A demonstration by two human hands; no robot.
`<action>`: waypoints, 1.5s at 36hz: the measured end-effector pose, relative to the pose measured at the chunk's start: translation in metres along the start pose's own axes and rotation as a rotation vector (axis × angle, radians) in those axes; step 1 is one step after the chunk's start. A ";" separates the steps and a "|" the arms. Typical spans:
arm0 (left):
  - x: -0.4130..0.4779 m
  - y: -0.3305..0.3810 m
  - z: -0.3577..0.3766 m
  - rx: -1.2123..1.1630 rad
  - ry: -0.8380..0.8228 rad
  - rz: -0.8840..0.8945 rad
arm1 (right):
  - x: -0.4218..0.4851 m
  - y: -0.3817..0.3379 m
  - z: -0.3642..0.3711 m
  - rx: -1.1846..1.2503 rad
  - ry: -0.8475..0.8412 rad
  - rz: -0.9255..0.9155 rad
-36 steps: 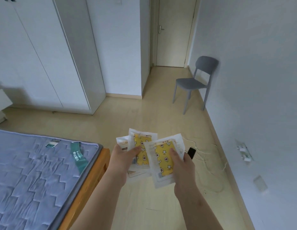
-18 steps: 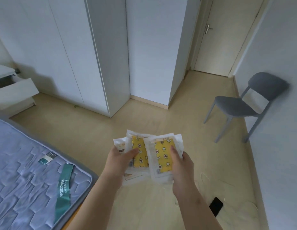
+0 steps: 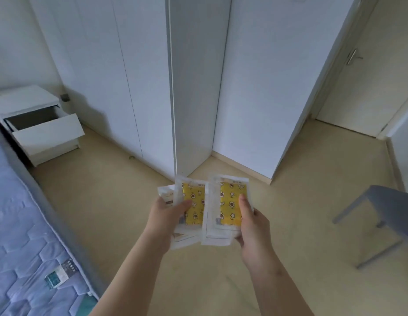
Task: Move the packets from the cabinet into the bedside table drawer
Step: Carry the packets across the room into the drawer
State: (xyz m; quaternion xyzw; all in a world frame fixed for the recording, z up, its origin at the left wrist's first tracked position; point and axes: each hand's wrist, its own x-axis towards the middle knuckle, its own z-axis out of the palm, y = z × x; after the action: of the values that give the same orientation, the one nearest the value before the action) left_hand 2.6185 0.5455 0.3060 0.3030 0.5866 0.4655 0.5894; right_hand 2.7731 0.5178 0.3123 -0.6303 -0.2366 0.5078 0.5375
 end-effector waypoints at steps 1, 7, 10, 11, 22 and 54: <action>0.015 0.006 0.000 -0.010 -0.006 -0.004 | 0.015 -0.002 0.011 -0.006 -0.019 0.006; 0.104 0.039 -0.005 -0.101 0.037 0.012 | 0.104 -0.013 0.083 -0.063 -0.133 0.028; 0.151 0.056 -0.005 -0.126 0.051 0.026 | 0.155 -0.025 0.119 -0.119 -0.202 0.014; 0.167 0.063 -0.003 -0.124 0.051 0.032 | 0.171 -0.031 0.131 -0.135 -0.231 0.009; 0.312 0.145 -0.034 -0.256 0.372 0.062 | 0.313 -0.084 0.278 -0.277 -0.423 0.023; 0.618 0.320 -0.403 -0.257 0.847 0.148 | 0.426 -0.078 0.823 -0.068 -0.771 0.135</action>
State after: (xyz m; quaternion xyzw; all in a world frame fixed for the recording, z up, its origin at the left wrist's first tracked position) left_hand 2.0890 1.1507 0.2903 0.0512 0.6902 0.6586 0.2954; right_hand 2.2143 1.2615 0.2962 -0.4250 -0.3959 0.7333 0.3534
